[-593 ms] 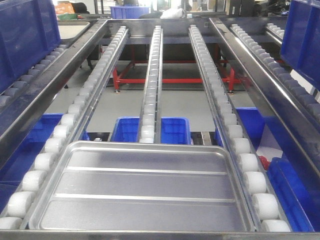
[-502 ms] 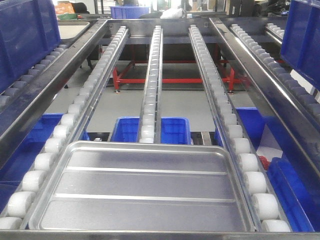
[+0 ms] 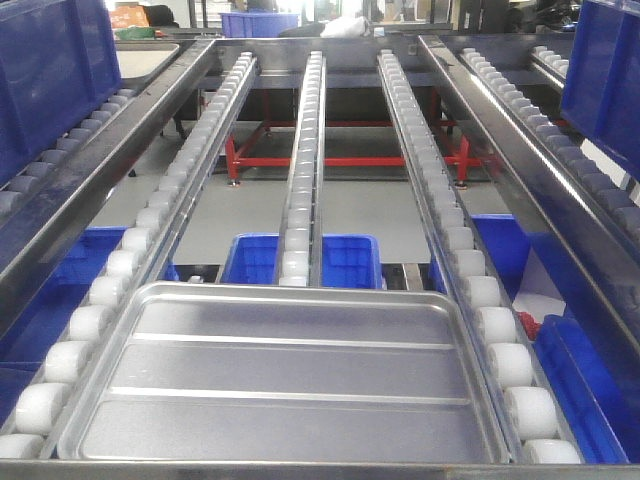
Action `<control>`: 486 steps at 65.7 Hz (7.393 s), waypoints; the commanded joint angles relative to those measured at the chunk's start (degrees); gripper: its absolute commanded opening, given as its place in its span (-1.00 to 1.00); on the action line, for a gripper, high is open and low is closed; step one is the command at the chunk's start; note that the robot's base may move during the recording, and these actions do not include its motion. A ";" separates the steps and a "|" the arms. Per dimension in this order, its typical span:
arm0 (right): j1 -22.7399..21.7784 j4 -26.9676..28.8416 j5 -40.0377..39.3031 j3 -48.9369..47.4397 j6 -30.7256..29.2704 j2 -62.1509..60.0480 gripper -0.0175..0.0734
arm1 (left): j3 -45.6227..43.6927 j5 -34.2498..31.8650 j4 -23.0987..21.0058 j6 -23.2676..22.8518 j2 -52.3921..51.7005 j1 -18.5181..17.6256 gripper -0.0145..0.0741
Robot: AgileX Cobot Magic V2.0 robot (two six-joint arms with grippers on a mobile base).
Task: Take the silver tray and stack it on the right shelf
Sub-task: 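Lower both grippers toward the short edges of the silver tray, then move both open grippers down over opposite rims of the silver tray, then close both grippers on the opposite rims of the silver tray, then lift the tray with both grippers and pull it back off the rollers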
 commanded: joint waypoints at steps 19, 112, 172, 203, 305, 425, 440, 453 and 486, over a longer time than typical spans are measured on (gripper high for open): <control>-0.09 -0.07 -6.47 -0.16 -0.25 -0.95 -0.51 | 1.39 -5.24 -0.31 -0.06 -0.55 -0.07 -0.88; 12.02 10.89 32.94 -34.71 8.39 55.08 -0.45 | -34.20 34.25 -10.45 -6.74 53.53 -12.12 -0.88; 41.86 -19.65 30.01 -50.34 50.91 85.16 -0.45 | -54.15 37.32 18.83 -43.71 83.59 -39.14 -0.88; 41.86 -19.51 29.84 -50.34 50.91 85.85 -0.44 | -54.27 38.90 18.30 -43.71 86.38 -39.14 -0.88; 41.50 -17.97 26.33 -50.41 51.06 90.49 0.25 | -54.27 37.00 17.53 -43.50 90.36 -39.39 -0.05; 38.87 -17.97 25.88 -50.41 51.06 90.90 -0.46 | -55.87 37.30 16.00 -43.50 92.89 -39.39 -0.24; 38.93 -15.76 25.88 -50.41 51.06 90.90 -0.46 | -55.87 37.10 15.73 -43.50 92.89 -39.39 -0.24; 38.93 -15.42 25.88 -50.41 51.06 90.90 -0.46 | -55.87 37.10 15.20 -43.50 92.89 -39.39 -0.35; 38.93 -15.41 26.13 -50.91 51.06 90.42 -0.46 | -56.50 36.25 14.91 -43.50 92.89 -39.39 -0.90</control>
